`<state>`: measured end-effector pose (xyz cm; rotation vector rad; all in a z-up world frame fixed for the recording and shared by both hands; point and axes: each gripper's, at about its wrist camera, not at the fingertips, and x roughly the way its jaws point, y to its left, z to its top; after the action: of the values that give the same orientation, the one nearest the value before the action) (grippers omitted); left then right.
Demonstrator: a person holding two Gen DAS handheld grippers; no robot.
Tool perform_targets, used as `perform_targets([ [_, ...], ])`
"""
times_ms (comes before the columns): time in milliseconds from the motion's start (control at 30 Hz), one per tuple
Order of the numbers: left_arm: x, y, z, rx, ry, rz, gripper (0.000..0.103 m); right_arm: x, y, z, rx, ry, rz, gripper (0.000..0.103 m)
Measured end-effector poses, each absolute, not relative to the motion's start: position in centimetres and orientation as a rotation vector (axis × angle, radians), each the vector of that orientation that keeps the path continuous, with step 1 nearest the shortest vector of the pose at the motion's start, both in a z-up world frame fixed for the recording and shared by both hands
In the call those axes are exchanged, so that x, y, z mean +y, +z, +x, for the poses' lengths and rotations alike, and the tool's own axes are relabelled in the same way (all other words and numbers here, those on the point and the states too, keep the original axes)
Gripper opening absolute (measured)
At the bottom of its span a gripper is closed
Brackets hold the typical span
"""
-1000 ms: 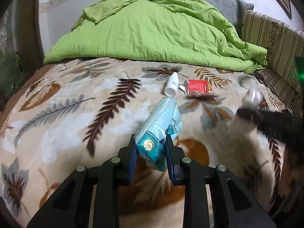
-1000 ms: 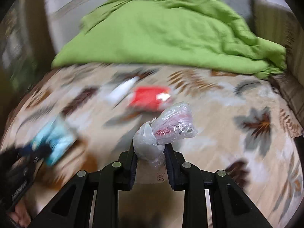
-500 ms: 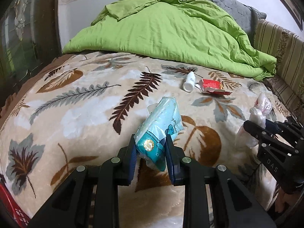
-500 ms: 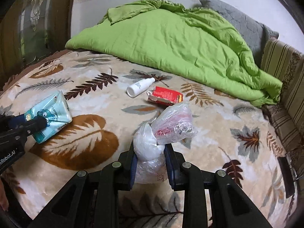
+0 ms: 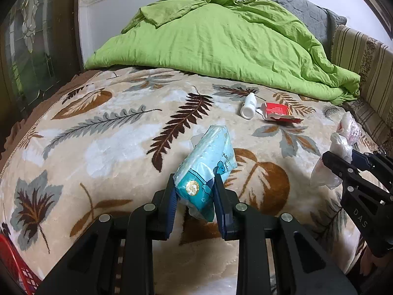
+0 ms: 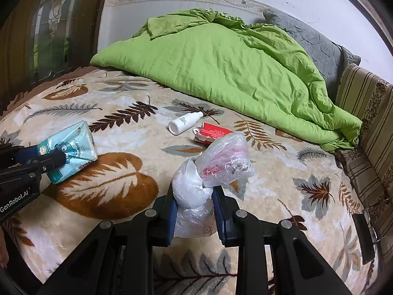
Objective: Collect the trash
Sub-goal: 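Lift the teal pack and clear plastic bags up off the blanket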
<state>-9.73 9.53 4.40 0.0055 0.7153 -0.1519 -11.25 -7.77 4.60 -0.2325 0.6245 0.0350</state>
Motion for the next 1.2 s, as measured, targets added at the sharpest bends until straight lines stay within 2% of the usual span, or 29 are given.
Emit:
perform_targets([
  [1200,9.25,4.38,-9.77,0.711,-0.157,0.008,0.026,-7.57,4.62,-10.79,0.633,0.049,-0.220,0.029],
])
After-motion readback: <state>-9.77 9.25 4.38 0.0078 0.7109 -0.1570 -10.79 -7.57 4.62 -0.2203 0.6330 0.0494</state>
